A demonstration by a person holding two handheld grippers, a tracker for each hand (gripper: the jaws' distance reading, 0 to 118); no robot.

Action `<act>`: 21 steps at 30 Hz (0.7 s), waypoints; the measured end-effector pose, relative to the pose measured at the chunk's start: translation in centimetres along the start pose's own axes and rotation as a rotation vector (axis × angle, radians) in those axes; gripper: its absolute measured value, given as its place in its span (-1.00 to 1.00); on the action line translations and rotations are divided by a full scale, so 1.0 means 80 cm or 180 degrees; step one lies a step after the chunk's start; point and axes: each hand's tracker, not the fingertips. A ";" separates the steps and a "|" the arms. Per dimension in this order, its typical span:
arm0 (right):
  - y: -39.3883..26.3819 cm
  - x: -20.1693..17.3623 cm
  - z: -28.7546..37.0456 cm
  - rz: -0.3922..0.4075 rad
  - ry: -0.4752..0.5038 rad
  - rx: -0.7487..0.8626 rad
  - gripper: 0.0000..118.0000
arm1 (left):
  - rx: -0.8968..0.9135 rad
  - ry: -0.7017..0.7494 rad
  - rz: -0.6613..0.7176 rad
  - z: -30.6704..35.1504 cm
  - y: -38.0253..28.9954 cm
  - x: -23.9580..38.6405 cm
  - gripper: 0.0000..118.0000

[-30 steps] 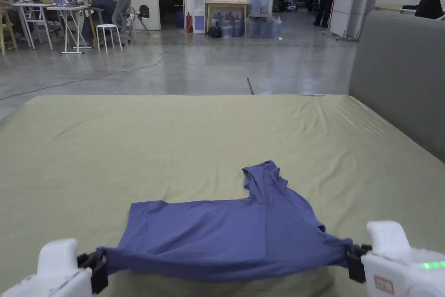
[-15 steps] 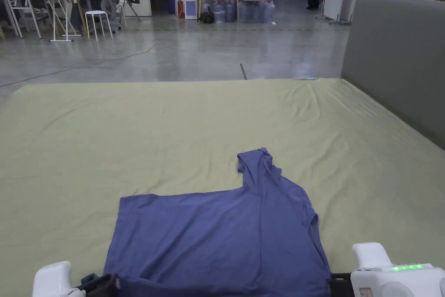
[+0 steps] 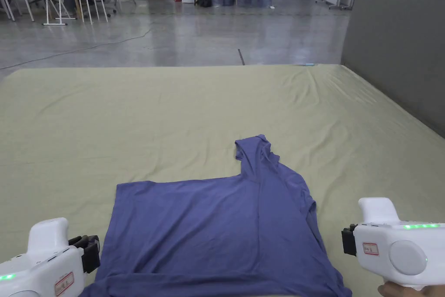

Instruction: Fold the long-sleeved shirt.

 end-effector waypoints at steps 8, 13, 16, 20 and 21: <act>0.031 -0.020 -0.043 0.0073 0.0110 -0.0080 -0.96 | -0.0068 -0.0103 0.0009 -0.055 0.037 0.018 -1.00; 0.121 -0.033 -0.113 0.0189 0.0240 -0.0077 -0.96 | -0.0116 -0.0181 -0.0034 -0.115 0.074 0.025 -1.00; 0.218 -0.049 -0.192 0.0337 0.0230 -0.0070 -0.96 | -0.0179 -0.0195 -0.0047 -0.159 0.089 0.028 -1.00; 0.327 -0.075 -0.318 0.0362 0.0342 -0.0133 -0.41 | -0.0262 -0.0203 -0.0030 -0.217 0.102 0.030 -1.00; 0.353 -0.083 -0.358 0.0344 0.0419 -0.0247 0.23 | -0.0286 -0.0195 -0.0030 -0.232 0.104 0.031 -1.00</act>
